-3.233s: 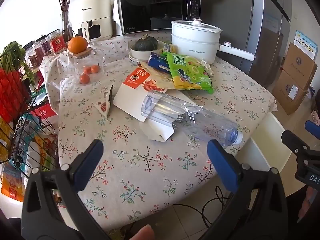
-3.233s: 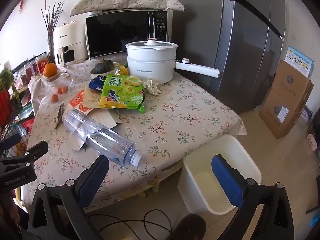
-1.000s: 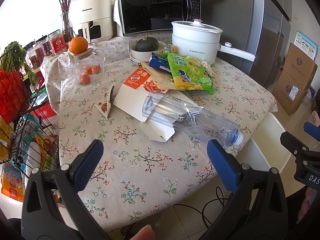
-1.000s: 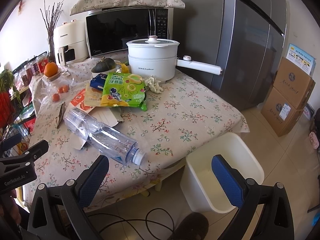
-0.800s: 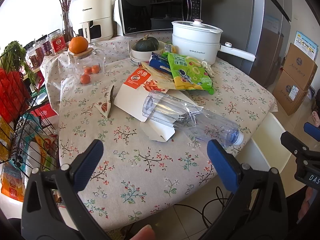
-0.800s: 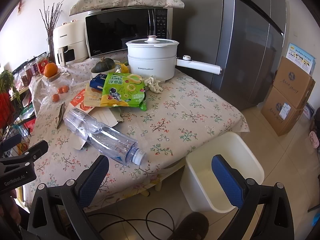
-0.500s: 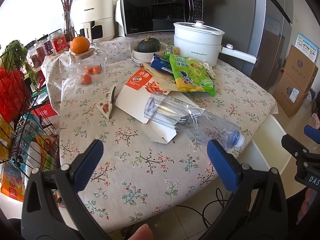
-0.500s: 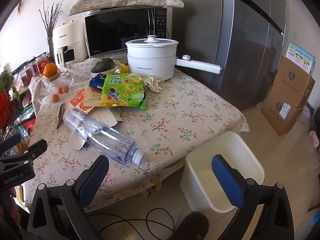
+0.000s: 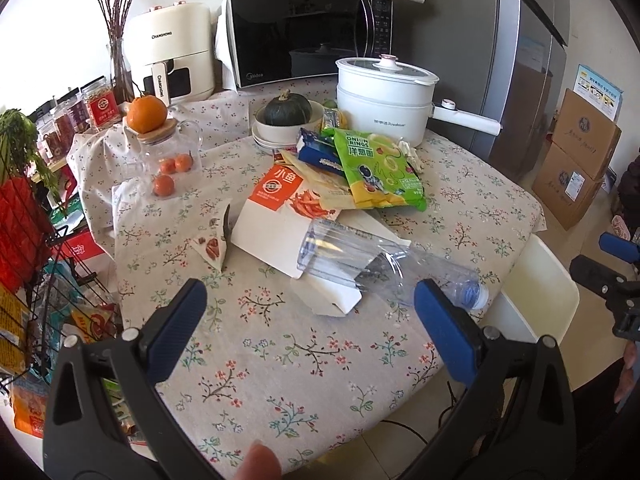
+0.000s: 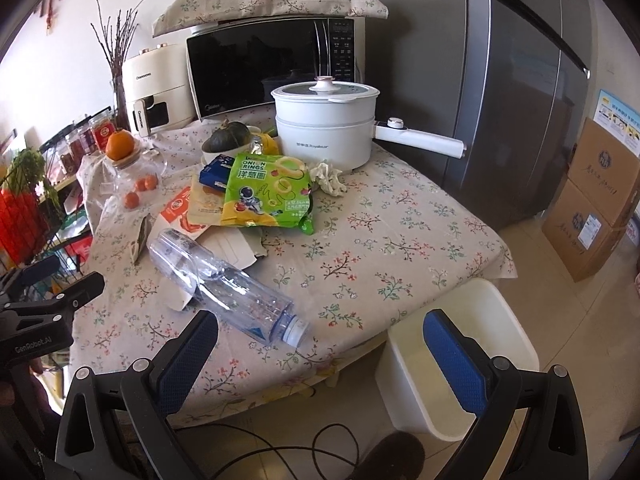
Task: Collect trash
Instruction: 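Grasp the green Onion Rings bag with the right gripper and lift it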
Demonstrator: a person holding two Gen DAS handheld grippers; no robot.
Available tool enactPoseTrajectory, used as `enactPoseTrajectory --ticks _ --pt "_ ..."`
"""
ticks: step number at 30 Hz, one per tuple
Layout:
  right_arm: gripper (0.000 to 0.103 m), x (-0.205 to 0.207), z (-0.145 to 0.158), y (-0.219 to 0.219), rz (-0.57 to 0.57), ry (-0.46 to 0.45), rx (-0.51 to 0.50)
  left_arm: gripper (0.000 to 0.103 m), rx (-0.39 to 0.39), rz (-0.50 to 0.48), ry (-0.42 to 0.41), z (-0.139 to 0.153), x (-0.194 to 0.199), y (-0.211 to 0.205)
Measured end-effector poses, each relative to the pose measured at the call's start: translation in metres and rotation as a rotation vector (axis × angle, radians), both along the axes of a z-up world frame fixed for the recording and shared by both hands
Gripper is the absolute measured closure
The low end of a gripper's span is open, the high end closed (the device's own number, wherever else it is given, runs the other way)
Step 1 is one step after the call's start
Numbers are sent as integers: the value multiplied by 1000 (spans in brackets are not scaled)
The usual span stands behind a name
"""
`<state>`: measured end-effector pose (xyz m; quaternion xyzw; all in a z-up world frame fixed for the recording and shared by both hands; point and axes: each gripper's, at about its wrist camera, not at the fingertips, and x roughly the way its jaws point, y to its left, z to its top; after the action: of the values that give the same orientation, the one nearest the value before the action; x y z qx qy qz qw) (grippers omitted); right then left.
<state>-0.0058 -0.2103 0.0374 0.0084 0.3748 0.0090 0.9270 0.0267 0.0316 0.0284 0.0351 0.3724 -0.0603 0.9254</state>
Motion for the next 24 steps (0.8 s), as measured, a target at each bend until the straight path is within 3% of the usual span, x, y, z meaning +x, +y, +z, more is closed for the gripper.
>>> enactPoseTrajectory --ticks 7,12,16,20,24 --pt "0 45 20 8 58 36 -56 0 26 41 105 4 59 29" --pt "0 92 17 11 90 107 24 2 -14 58 184 -13 106 50" --pt "0 118 -7 8 72 160 64 5 -28 137 229 -42 135 77" --pt "0 146 -31 7 49 245 63 28 -60 187 323 -77 163 95" --pt "0 169 -36 8 9 235 16 37 -70 194 356 -98 179 93"
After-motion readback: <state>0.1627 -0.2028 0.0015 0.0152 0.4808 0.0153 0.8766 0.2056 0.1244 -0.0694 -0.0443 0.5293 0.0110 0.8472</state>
